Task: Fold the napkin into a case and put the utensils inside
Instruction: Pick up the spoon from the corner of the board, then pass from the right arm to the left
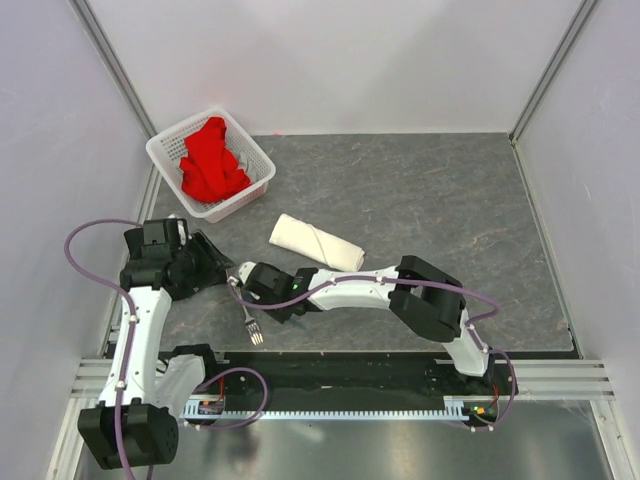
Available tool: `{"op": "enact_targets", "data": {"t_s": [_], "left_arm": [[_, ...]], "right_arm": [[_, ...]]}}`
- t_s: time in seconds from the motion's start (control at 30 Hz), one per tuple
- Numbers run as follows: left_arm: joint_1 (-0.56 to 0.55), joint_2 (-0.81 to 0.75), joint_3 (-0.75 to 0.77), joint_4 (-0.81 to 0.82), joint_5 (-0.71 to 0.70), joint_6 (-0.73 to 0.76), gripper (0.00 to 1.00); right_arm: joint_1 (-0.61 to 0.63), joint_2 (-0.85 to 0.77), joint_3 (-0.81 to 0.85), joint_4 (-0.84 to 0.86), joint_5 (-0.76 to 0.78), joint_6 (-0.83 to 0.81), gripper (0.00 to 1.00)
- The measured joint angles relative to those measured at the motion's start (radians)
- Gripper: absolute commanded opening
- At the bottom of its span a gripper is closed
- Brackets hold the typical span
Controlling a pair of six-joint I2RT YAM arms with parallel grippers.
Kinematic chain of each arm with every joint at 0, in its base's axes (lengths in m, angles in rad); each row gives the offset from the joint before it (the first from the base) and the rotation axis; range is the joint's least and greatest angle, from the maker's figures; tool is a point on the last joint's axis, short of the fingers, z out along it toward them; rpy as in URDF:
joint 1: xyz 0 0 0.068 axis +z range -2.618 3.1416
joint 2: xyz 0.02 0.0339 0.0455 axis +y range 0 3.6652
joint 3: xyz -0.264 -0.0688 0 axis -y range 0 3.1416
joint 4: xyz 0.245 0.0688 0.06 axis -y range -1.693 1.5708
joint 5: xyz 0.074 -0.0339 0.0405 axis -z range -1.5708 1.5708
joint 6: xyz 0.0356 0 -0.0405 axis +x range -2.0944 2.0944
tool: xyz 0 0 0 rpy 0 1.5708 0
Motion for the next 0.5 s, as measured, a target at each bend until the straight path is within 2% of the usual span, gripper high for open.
{"op": "enact_targets", "data": {"t_s": [0.13,0.37,0.5], "left_arm": [[0.007,0.027,-0.034,0.049,0.113,0.024,0.59],[0.007,0.082,-0.089,0.169,0.360,0.062,0.61],[-0.020,0.092,-0.104,0.244,0.457,0.073,0.59]], "right_arm": [[-0.001,-0.050,-0.072,0.023,0.026,-0.055,0.00],[-0.070,-0.292,-0.274,0.002,0.049,-0.171,0.00],[-0.109,-0.442,-0.322,-0.007,0.053,-0.219,0.00]]}}
